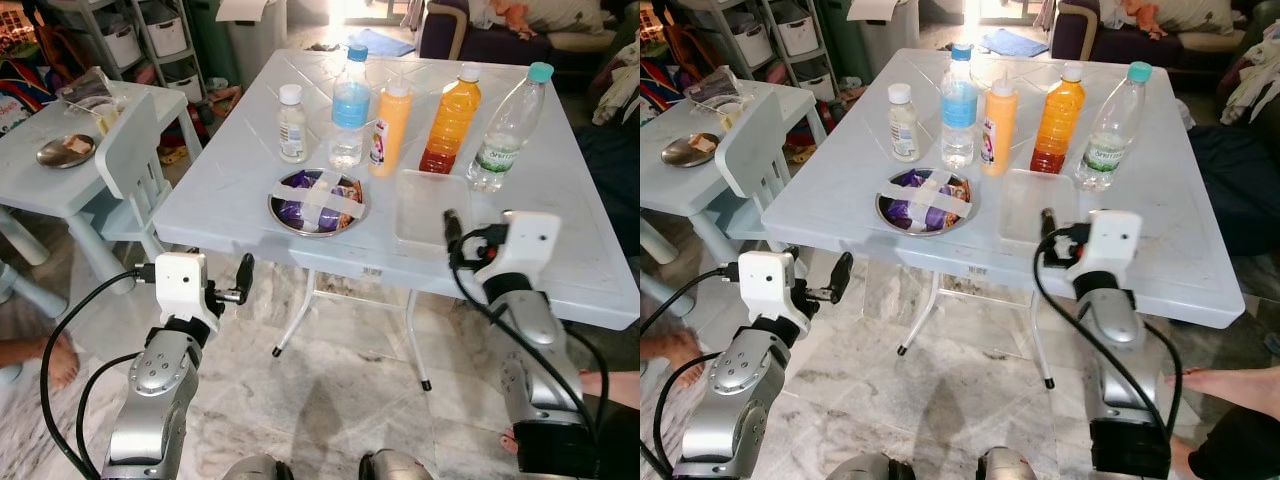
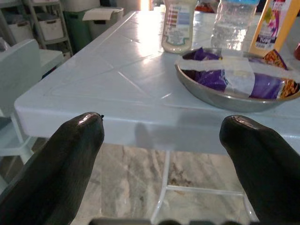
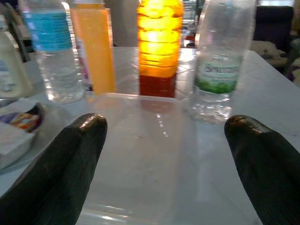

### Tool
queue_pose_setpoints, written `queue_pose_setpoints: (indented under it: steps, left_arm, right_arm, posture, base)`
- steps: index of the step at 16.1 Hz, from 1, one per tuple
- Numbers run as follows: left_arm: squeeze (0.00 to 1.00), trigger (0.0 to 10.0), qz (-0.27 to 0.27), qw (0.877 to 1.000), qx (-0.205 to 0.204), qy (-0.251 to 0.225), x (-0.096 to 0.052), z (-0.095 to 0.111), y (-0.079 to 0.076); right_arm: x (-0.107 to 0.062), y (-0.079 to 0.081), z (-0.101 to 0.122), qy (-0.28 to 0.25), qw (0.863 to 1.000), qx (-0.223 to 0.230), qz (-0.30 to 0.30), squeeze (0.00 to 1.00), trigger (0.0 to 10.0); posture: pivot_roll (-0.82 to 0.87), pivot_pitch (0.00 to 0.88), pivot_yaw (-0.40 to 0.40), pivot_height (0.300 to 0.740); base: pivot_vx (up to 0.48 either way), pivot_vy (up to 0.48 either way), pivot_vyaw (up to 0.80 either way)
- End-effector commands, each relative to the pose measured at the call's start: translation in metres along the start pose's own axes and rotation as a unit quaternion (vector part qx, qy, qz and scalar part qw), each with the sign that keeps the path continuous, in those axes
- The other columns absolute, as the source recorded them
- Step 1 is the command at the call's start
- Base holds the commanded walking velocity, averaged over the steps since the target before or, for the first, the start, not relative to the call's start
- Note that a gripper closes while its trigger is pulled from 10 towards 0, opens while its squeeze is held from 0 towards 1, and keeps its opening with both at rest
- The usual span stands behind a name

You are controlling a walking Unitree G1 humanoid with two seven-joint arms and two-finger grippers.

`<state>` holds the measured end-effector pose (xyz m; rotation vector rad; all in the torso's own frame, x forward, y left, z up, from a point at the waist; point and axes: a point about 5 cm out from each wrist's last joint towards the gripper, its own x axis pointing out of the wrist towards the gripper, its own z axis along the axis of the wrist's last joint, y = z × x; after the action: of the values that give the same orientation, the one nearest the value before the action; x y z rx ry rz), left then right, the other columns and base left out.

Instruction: Restocking fridge

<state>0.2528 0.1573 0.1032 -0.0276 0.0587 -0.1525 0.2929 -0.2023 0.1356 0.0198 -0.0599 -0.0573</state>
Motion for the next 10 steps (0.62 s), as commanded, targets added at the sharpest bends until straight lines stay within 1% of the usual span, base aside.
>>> queue_pose_setpoints:
  steps: [1,2,3,5,8,10]
  left_arm:
    - [0.0,10.0,-0.001,1.0,0.008,-0.007,-0.001,0.005,0.001]
    - [0.0,10.0,-0.005,1.0,0.008,-0.006,0.0,0.005,0.0]
    - [0.0,10.0,-0.007,1.0,0.007,-0.004,0.0,0.005,-0.001]
    - [0.0,10.0,-0.012,1.0,0.012,0.001,-0.002,0.004,-0.001]
    - [0.0,10.0,-0.017,1.0,0.021,0.007,-0.004,0.004,0.003]
    - [0.0,10.0,-0.016,1.0,0.023,0.008,-0.005,0.004,0.005]
  right_arm:
    - [0.002,-0.004,0.0,0.003,1.0,0.005,-0.012,1.0,10.0]
    - [0.003,-0.008,-0.001,0.008,1.0,0.004,-0.027,0.56,10.0]
    - [0.003,-0.011,-0.004,0.013,0.999,0.006,-0.033,0.0,10.0]
    - [0.007,-0.014,-0.004,0.015,1.0,0.011,-0.026,0.0,10.0]
    - [0.016,-0.011,-0.004,0.014,0.999,0.038,-0.002,0.0,10.0]
    - [0.018,-0.007,-0.005,0.017,0.999,0.05,0.013,0.0,10.0]
  posture:
    - [-0.08,0.078,0.053,0.74]
    - [-0.08,0.08,0.059,0.74]
    - [-0.08,0.083,0.064,0.74]
    - [-0.07,0.091,0.079,0.74]
    - [-0.06,0.097,0.088,0.74]
    - [-0.05,0.1,0.092,0.74]
  base:
    - [0.0,0.0,0.0]
    - [0.0,0.0,0.0]
    - [0.0,0.0,0.0]
    - [0.0,0.0,0.0]
    - [0.0,0.0,0.0]
    - [0.0,0.0,0.0]
